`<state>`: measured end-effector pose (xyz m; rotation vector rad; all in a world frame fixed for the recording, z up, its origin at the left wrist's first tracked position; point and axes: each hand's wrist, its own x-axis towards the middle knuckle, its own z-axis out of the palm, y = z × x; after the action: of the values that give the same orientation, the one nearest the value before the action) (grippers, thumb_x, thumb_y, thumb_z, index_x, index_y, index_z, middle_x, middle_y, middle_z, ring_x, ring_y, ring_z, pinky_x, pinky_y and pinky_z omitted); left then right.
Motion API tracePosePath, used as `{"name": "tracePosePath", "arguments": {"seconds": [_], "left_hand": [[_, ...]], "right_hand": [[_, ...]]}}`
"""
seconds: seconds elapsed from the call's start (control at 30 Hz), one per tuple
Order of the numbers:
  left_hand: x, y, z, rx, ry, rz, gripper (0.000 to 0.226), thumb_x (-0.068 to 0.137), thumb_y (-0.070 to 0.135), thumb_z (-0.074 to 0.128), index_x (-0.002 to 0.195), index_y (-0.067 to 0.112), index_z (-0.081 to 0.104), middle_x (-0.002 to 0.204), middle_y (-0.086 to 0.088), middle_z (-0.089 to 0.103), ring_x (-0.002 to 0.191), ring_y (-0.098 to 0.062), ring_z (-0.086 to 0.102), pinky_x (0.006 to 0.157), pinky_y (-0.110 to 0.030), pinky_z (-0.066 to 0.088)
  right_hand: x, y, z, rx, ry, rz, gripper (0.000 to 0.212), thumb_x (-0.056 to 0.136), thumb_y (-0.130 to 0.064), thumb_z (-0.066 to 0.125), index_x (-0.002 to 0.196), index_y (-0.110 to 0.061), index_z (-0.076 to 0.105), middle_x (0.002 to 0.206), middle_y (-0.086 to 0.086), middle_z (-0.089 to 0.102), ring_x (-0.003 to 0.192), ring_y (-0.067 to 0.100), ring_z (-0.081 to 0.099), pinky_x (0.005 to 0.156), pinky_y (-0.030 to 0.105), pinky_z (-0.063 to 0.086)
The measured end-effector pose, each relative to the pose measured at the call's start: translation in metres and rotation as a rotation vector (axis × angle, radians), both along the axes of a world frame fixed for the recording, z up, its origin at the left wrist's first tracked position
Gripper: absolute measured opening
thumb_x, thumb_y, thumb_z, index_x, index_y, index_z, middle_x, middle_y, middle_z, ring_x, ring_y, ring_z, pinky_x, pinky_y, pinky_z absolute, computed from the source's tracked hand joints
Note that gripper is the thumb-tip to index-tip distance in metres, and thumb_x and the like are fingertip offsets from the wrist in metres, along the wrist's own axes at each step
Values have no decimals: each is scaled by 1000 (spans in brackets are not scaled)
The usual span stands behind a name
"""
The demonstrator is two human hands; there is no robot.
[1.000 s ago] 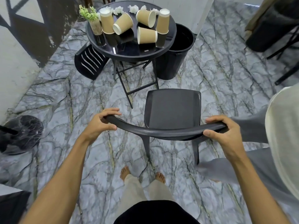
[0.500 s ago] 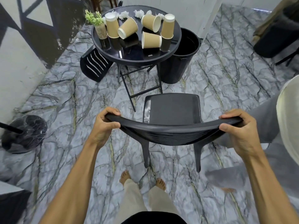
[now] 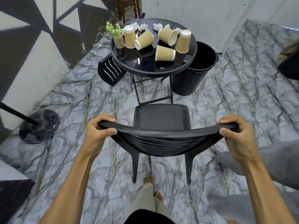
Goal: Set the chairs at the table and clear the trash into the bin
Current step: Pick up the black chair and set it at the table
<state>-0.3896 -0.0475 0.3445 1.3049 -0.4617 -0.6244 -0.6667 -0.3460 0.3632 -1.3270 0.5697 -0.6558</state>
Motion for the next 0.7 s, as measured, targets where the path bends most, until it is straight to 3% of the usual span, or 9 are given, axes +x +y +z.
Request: {"name": "tracePosePath", "arguments": {"seconds": [0.13,0.7], "left_hand": [[2,-11,4,10,-14,62,47,34,47,95,69,23,74,75,12,64,70,-7,60,64,-18,48],[27,-101,1,68,-11,205,48,36,45,95,70,21,70,78,6,61,72,-12,58,61,-23,48]], "right_hand": [[21,-21,0,8,-15,46,34,62,6,63,69,-26,71,76,-7,65,75,12,60,69,18,50],[92,-147,-7,29,32,167,33,64,6,58,68,-25,69,77,-5,64,76,15,61,68,20,51]]}}
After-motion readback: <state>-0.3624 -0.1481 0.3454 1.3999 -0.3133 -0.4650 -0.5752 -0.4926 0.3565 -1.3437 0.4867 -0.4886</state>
